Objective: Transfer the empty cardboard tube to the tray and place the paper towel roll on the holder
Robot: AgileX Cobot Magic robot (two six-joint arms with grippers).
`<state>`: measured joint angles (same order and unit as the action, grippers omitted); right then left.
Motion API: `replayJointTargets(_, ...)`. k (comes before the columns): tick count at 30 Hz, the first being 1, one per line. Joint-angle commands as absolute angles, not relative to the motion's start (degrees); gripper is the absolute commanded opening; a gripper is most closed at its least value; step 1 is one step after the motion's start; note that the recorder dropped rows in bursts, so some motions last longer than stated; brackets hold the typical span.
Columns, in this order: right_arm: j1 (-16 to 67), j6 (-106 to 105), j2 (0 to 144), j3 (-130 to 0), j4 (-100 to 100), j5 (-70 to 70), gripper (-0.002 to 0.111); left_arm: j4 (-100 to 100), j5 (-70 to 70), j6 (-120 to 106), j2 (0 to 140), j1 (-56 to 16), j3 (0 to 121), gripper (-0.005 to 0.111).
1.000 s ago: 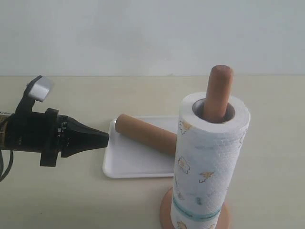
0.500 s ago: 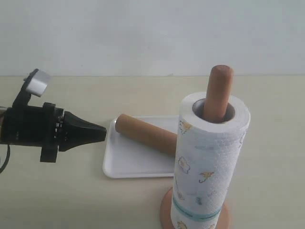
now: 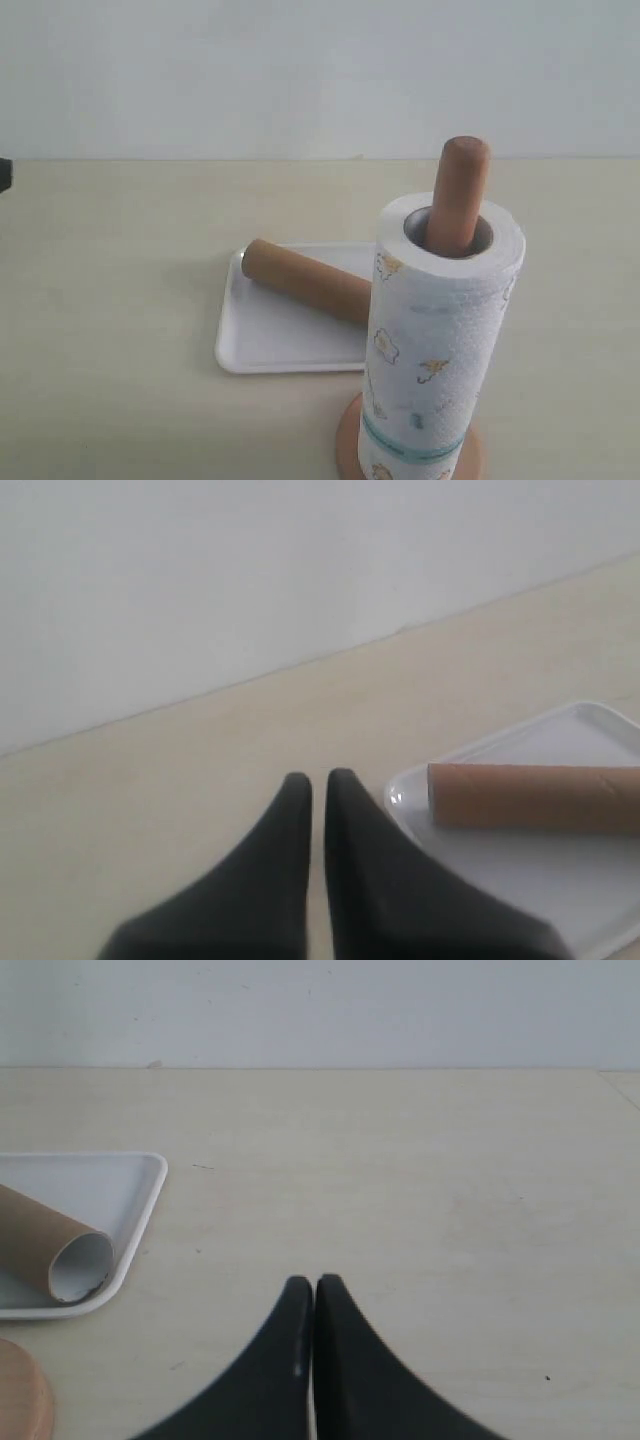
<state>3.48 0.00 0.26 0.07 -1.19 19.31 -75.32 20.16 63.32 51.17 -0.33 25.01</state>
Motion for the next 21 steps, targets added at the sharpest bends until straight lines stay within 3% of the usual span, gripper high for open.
replayJointTargets(1, 3.23, 0.0, 0.0, 0.0, -0.82, 19.15, 0.0, -62.86, 16.36, 63.79, 38.94, 2.24, 16.69, 0.004)
replayJointTargets(10, 3.23, 0.0, 0.0, 0.0, -0.82, 19.15, 0.0, -52.87, 14.58, 71.64, 10.67, 2.37, 3.64, 0.004)
replayJointTargets(21, 3.23, 0.0, 0.0, 0.0, -0.82, 19.15, 0.0, -48.81, 14.46, 63.09, 1.54, 2.37, 1.8, 0.004)
